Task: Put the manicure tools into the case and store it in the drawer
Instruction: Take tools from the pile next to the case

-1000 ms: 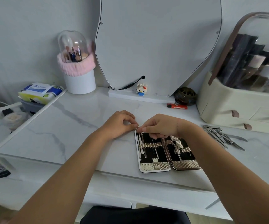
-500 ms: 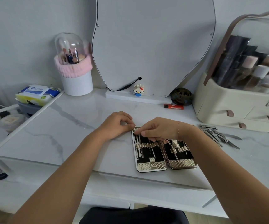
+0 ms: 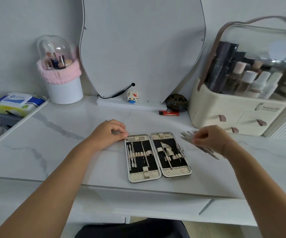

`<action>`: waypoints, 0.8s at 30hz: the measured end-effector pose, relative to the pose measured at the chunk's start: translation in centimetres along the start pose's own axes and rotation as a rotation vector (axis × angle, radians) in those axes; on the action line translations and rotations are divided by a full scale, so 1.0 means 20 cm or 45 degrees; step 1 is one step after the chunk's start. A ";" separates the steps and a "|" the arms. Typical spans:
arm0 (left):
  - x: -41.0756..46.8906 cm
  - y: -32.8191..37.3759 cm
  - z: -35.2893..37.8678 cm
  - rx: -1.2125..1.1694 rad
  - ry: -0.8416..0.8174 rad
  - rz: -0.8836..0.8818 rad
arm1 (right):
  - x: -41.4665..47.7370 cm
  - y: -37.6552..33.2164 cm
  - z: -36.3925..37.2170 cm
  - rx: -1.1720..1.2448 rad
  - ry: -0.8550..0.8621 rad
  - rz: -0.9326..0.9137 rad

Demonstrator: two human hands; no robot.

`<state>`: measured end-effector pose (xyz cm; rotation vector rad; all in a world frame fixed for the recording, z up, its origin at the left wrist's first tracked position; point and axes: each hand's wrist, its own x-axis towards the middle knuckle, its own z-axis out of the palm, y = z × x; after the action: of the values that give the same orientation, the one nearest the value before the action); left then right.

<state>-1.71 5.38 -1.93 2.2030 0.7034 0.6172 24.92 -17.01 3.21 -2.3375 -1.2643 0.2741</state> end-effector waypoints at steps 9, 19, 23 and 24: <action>-0.01 0.00 0.00 0.001 0.007 0.016 | 0.02 0.02 0.04 -0.054 -0.053 0.033; -0.01 0.00 -0.01 -0.002 -0.007 0.018 | 0.03 0.02 0.06 -0.224 -0.113 -0.048; -0.01 0.00 -0.01 0.003 -0.004 0.020 | 0.01 0.03 0.07 -0.099 0.017 -0.052; -0.01 0.00 -0.01 0.002 -0.004 0.017 | 0.01 0.03 0.07 -0.063 0.037 -0.039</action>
<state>-1.88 5.28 -1.82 2.2112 0.6881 0.6202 24.95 -16.73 1.75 -2.3522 -1.3056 0.2001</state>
